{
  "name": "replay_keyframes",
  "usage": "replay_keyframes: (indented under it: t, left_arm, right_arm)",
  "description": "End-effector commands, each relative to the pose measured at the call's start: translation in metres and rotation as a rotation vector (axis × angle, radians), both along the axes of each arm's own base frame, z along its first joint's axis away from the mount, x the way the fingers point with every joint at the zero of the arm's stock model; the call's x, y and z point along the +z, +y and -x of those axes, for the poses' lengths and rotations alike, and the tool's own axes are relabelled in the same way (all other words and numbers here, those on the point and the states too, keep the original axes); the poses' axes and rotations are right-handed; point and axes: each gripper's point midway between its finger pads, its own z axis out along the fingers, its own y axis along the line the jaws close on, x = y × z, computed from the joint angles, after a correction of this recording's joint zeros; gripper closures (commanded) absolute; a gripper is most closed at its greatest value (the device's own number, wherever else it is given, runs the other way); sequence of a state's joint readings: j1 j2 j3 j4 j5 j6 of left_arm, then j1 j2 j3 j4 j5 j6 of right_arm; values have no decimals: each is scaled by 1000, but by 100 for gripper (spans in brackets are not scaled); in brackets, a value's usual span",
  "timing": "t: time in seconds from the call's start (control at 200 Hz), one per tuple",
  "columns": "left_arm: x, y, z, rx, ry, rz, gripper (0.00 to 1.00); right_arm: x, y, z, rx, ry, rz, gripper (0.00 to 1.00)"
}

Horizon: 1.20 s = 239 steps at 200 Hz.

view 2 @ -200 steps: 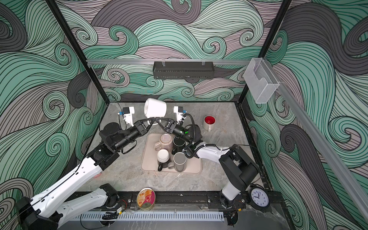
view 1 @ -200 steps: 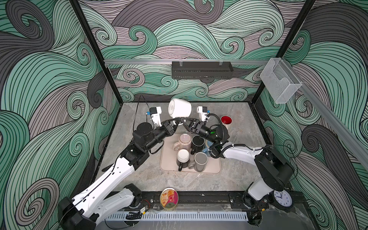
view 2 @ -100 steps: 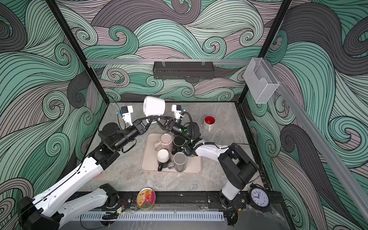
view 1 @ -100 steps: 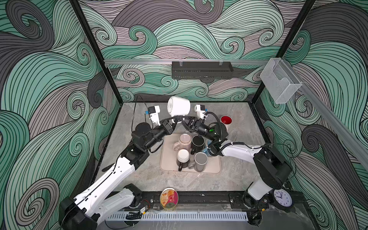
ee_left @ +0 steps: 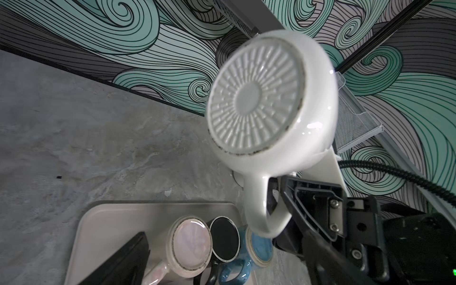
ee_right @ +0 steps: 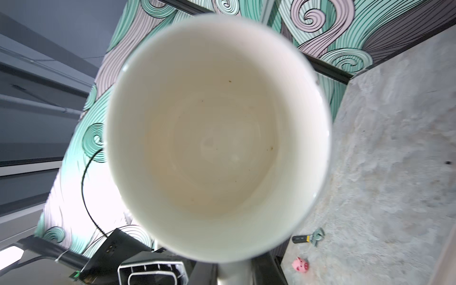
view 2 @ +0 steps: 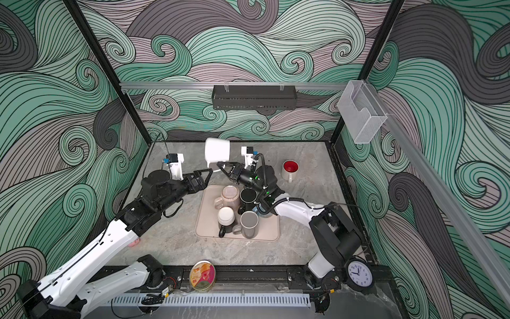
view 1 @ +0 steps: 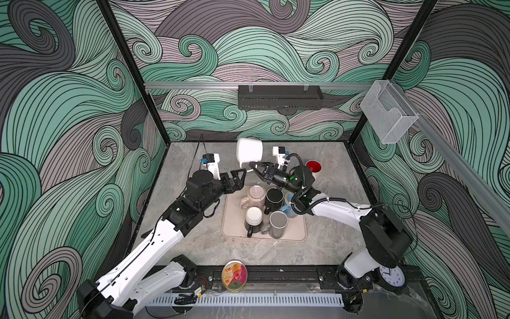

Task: Turn the mug right side up
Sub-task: Place the mug at the top-right of the table.

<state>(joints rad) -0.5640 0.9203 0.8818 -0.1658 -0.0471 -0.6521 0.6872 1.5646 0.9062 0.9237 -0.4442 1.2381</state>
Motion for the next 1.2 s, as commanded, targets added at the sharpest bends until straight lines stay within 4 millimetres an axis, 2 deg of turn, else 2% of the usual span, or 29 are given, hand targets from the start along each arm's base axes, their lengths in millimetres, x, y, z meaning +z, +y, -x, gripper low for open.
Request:
replay_keyframes:
  t: [0.0,0.1,0.225,0.47,0.6,0.786,0.896,1.191]
  left_arm:
    - [-10,14,-4,43,17,-133,1]
    - [-25,5,-2,-29,76,-211,1]
    - [-45,5,0,-51,105,-263,1]
    - [-86,7,0,-46,182,-314,8]
    - [-96,8,-1,-36,208,-321,8]
    - [-98,5,-2,-46,210,-319,5]
    - [-99,4,-2,-52,214,-318,5]
    - [-99,4,1,-59,223,-312,3]
  right_arm:
    - [46,-14,5,-37,-136,9,100]
    - [35,-25,1,-76,-122,135,100]
    - [28,-49,-4,-197,-160,338,100]
    - [5,-122,-20,-487,-135,825,100]
    - [-5,-146,-30,-579,-121,1004,100]
    - [-15,-162,-50,-644,-117,1191,100]
    - [-20,-166,-66,-655,-106,1250,100]
    - [-51,-181,-108,-643,-13,1356,100]
